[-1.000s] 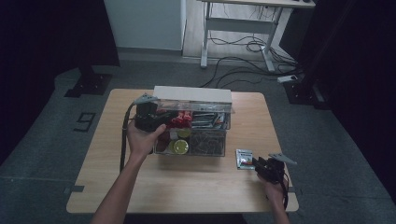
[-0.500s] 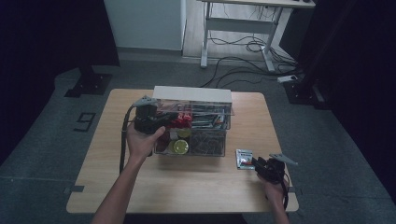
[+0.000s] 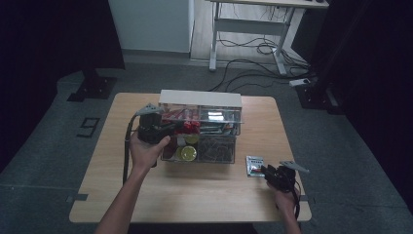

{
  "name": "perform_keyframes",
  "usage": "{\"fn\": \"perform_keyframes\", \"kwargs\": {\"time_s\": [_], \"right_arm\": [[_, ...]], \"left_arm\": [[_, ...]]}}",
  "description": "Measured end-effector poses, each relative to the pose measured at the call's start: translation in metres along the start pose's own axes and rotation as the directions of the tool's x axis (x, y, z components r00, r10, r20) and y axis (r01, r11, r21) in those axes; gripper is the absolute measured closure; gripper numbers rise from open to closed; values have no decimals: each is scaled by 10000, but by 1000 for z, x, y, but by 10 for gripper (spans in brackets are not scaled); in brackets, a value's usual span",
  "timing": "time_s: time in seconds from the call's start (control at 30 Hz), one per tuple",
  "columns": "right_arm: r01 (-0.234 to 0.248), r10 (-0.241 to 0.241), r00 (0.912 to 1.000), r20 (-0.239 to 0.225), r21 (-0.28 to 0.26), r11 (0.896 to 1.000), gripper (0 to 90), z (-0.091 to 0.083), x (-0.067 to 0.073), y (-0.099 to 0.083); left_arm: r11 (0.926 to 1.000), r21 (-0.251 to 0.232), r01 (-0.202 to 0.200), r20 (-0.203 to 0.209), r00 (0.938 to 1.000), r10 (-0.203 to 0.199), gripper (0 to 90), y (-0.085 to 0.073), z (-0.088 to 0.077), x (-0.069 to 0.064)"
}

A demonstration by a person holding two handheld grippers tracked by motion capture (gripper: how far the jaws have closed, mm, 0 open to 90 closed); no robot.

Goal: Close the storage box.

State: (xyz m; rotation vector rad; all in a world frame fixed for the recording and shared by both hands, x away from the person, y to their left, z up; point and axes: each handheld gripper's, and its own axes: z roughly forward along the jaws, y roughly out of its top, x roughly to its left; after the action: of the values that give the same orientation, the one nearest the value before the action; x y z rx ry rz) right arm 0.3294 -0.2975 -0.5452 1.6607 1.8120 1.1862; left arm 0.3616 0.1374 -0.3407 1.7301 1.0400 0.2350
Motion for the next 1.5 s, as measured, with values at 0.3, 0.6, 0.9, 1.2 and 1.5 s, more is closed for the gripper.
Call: {"fn": "perform_keyframes", "kwargs": {"time_s": [0.3,0.6,0.9,1.2,1.5], "right_arm": [[71,-70,9999,-112,54,10000,630,-1,3,0],[179,-179,9997,-168,24,9998,630,-2,5,0],[125,-125,9998,-158,23,9999,629,-1,4,-1],[46,-45,9996,-285,23,10000,618,-1,4,-1],[96,-94,9995,-317,46,9999,609,-1,6,-1]], "left_arm": [[10000,21,54,-2,10000,-54,899,-4,-1,2],[9999,116,93,70,9999,-94,897,-12,0,4],[9997,47,231,84,9997,-231,886,-20,-3,9],[9998,-207,-8,88,10000,9,779,-24,-15,10],[9978,-491,-443,-235,9988,432,643,-33,-21,12]]}}
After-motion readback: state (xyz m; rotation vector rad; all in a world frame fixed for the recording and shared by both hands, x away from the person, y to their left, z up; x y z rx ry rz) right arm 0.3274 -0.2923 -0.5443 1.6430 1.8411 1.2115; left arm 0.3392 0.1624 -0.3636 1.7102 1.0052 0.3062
